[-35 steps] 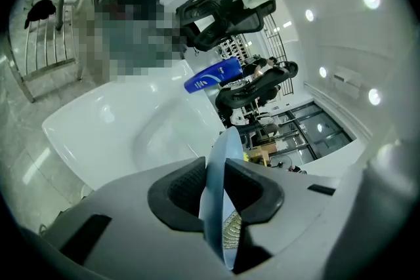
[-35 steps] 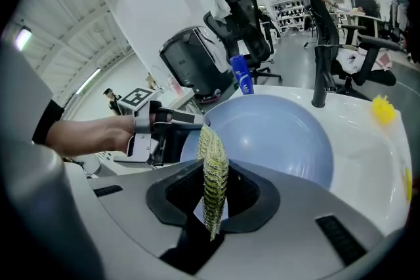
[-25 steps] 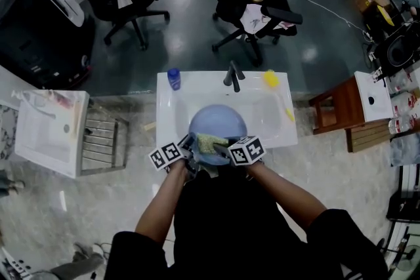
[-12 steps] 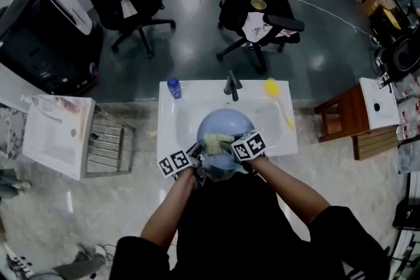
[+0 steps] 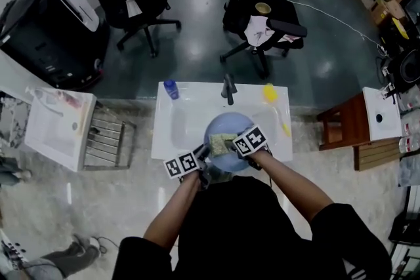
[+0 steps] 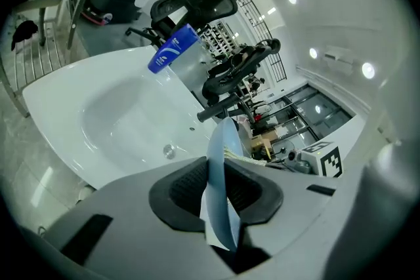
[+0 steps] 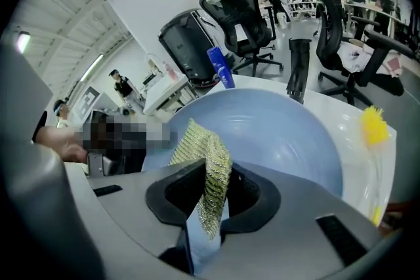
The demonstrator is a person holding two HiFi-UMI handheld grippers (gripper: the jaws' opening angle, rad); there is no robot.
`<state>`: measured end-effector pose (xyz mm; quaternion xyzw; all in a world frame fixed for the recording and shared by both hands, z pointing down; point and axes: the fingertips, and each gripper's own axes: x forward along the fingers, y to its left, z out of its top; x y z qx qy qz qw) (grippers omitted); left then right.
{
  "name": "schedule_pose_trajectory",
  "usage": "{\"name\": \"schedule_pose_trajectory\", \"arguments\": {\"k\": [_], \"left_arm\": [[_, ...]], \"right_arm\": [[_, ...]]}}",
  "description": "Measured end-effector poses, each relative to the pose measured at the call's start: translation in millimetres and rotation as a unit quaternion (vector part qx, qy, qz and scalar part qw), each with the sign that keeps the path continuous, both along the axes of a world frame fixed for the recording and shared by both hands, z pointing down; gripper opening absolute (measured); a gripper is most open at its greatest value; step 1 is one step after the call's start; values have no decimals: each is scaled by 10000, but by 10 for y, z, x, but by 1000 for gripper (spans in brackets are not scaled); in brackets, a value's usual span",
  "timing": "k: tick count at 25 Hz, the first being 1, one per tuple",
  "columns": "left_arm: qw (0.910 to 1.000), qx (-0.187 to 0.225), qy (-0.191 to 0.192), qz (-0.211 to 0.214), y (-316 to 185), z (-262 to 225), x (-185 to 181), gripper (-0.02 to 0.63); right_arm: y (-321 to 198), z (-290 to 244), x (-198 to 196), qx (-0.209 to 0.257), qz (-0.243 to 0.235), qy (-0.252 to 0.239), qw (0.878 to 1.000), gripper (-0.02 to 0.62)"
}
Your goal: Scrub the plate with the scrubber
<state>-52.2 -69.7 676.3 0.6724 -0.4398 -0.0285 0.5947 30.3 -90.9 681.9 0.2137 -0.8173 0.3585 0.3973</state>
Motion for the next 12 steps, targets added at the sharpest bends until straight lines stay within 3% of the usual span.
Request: {"name": "schedule_pose_trajectory", "arguments": {"k": [12], "left_arm": [[9994, 214, -9, -281, -48, 3, 367, 62]], "right_arm": [[-528, 95, 818, 426, 135, 473, 9979, 66]]}}
